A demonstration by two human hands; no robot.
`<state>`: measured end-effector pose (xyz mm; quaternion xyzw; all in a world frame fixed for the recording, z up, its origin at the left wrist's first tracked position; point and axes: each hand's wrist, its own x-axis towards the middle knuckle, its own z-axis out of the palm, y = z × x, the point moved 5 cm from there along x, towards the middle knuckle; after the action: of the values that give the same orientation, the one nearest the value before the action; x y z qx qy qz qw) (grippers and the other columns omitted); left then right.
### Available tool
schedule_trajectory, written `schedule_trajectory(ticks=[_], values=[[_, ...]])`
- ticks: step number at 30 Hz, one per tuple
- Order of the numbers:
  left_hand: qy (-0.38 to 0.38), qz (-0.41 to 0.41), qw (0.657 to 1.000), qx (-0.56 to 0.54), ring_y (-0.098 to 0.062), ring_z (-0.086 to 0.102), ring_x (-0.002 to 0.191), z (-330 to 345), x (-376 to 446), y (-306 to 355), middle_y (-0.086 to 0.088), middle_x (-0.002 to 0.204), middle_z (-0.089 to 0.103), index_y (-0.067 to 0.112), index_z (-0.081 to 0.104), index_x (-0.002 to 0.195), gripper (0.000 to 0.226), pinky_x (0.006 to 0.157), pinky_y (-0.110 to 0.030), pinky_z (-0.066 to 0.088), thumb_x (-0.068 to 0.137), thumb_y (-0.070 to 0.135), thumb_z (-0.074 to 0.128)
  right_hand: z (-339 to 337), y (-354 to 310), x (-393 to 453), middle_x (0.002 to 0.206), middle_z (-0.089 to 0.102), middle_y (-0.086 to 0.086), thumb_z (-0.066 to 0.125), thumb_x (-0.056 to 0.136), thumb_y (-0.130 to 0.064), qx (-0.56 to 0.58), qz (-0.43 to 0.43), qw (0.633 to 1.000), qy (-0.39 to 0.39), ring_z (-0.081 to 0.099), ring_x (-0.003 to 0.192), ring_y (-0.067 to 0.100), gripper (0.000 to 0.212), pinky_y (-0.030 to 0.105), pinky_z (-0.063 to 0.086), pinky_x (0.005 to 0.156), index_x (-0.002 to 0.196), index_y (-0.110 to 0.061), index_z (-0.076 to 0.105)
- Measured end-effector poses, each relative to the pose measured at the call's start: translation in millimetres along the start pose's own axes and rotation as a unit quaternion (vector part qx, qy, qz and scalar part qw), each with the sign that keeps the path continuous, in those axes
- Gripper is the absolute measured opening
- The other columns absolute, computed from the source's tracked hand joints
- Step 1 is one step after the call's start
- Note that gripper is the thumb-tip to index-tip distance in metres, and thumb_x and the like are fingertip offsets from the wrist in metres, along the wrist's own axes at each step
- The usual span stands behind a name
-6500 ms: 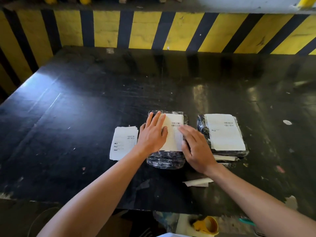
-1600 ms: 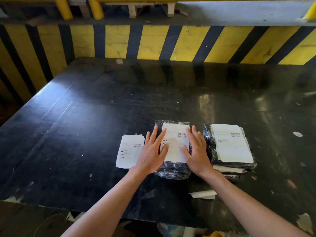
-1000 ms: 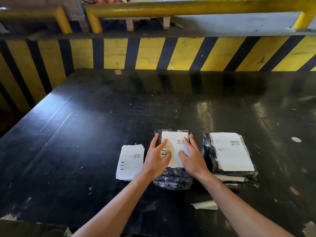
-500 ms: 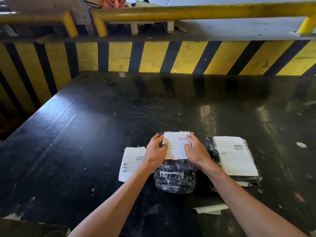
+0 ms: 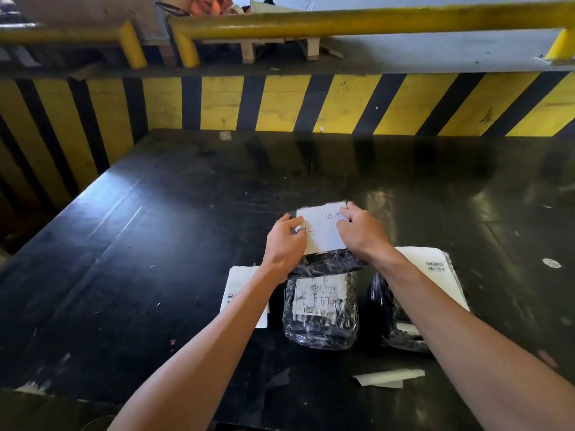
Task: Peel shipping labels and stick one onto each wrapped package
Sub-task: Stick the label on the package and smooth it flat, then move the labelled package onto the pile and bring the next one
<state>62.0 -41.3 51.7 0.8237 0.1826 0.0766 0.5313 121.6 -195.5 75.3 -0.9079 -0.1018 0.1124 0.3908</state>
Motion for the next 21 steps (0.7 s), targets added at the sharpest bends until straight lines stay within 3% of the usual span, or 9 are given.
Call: schedule_trajectory(ticks=[4, 7, 9, 10, 12, 14, 17, 19, 21], values=[[0.058, 0.069, 0.996, 0.001, -0.022, 0.030, 0.147, -3.3, -2.8, 20.4, -0.001, 0.163, 0.023, 0.017, 0.049, 0.146, 0.046, 0.104, -0.036, 0.050, 0.099, 0.019, 0.051, -13.4, -5.5, -12.8, 0.163, 0.022, 0.000, 0.043, 0.099, -0.017, 0.016, -0.084, 0.994, 0.065, 0.023, 0.148, 0.015, 0.051, 0.021, 0.017, 0.116, 0.149, -0.011, 0.040], [0.064, 0.095, 0.993, 0.010, -0.022, 0.025, 0.149, 8.3, -8.1, 30.3, -0.003, 0.165, 0.017, 0.015, 0.043, 0.148, 0.051, 0.106, -0.044, 0.048, 0.099, 0.018, 0.054, -20.1, 7.7, -26.1, 0.164, 0.016, -0.003, 0.044, 0.100, -0.017, 0.052, -0.117, 0.987, 0.098, 0.018, 0.148, 0.006, 0.053, 0.012, 0.023, 0.114, 0.152, -0.012, 0.034], [0.056, 0.117, 0.991, 0.014, -0.019, 0.027, 0.148, 22.3, -12.1, 37.7, 0.000, 0.164, 0.018, 0.014, 0.043, 0.148, 0.051, 0.108, -0.042, 0.047, 0.098, 0.014, 0.055, -27.4, 19.7, -34.4, 0.165, 0.010, -0.005, 0.045, 0.101, -0.016, 0.075, -0.119, 0.984, 0.112, 0.012, 0.140, -0.004, 0.056, -0.007, 0.025, 0.095, 0.154, -0.014, 0.028], [0.050, 0.124, 0.991, 0.016, -0.018, 0.028, 0.147, 30.4, -13.9, 40.7, 0.001, 0.164, 0.018, 0.014, 0.043, 0.148, 0.051, 0.107, -0.040, 0.048, 0.099, 0.013, 0.055, -31.5, 26.6, -38.4, 0.165, 0.008, -0.004, 0.045, 0.102, -0.016, 0.092, -0.111, 0.983, 0.113, 0.013, 0.136, -0.005, 0.056, -0.011, 0.027, 0.083, 0.155, -0.014, 0.026], [0.032, 0.144, 0.989, 0.022, -0.019, 0.029, 0.147, 49.2, -17.2, 48.0, 0.002, 0.165, 0.017, 0.014, 0.043, 0.148, 0.051, 0.103, -0.041, 0.051, 0.099, 0.012, 0.055, -43.2, 41.0, -45.9, 0.166, 0.006, -0.002, 0.045, 0.101, -0.016, 0.113, -0.094, 0.982, 0.122, 0.017, 0.134, -0.003, 0.057, -0.012, 0.029, 0.072, 0.155, -0.014, 0.026], [0.010, 0.164, 0.986, 0.027, -0.020, 0.029, 0.147, 71.2, -19.3, 57.6, 0.002, 0.165, 0.015, 0.015, 0.043, 0.148, 0.051, 0.104, -0.044, 0.050, 0.099, 0.014, 0.055, -58.7, 58.2, -50.4, 0.165, 0.008, -0.002, 0.045, 0.101, -0.018, 0.107, -0.088, 0.979, 0.150, 0.018, 0.137, -0.002, 0.057, -0.009, 0.031, 0.081, 0.154, -0.013, 0.027], [-0.021, 0.184, 0.982, 0.046, -0.018, 0.026, 0.148, 110.6, -24.0, 74.5, 0.002, 0.166, 0.012, 0.016, 0.042, 0.149, 0.052, 0.113, -0.036, 0.040, 0.099, 0.020, 0.054, -86.0, 88.8, -54.7, 0.165, 0.011, -0.005, 0.042, 0.096, -0.026, 0.088, -0.080, 0.976, 0.180, 0.013, 0.146, 0.000, 0.060, 0.020, 0.026, 0.117, 0.154, -0.017, 0.029], [-0.049, 0.179, 0.981, 0.049, -0.016, 0.024, 0.148, 141.5, -28.5, 85.4, 0.005, 0.166, 0.009, 0.018, 0.039, 0.151, 0.053, 0.107, -0.015, 0.032, 0.101, 0.022, 0.053, -108.4, 112.3, -57.8, 0.164, 0.014, -0.008, 0.044, 0.098, -0.021, 0.089, -0.061, 0.976, 0.190, 0.017, 0.143, -0.003, 0.057, 0.018, 0.023, 0.116, 0.154, -0.018, 0.030], [-0.074, 0.175, 0.981, 0.037, -0.014, 0.023, 0.148, 175.5, -33.2, 93.4, 0.006, 0.166, 0.007, 0.019, 0.035, 0.153, 0.053, 0.096, -0.002, 0.032, 0.102, 0.022, 0.051, -132.0, 136.9, -61.3, 0.163, 0.016, -0.010, 0.044, 0.101, -0.017, 0.081, -0.047, 0.975, 0.199, 0.022, 0.140, -0.002, 0.054, 0.013, 0.030, 0.110, 0.153, -0.018, 0.032]])
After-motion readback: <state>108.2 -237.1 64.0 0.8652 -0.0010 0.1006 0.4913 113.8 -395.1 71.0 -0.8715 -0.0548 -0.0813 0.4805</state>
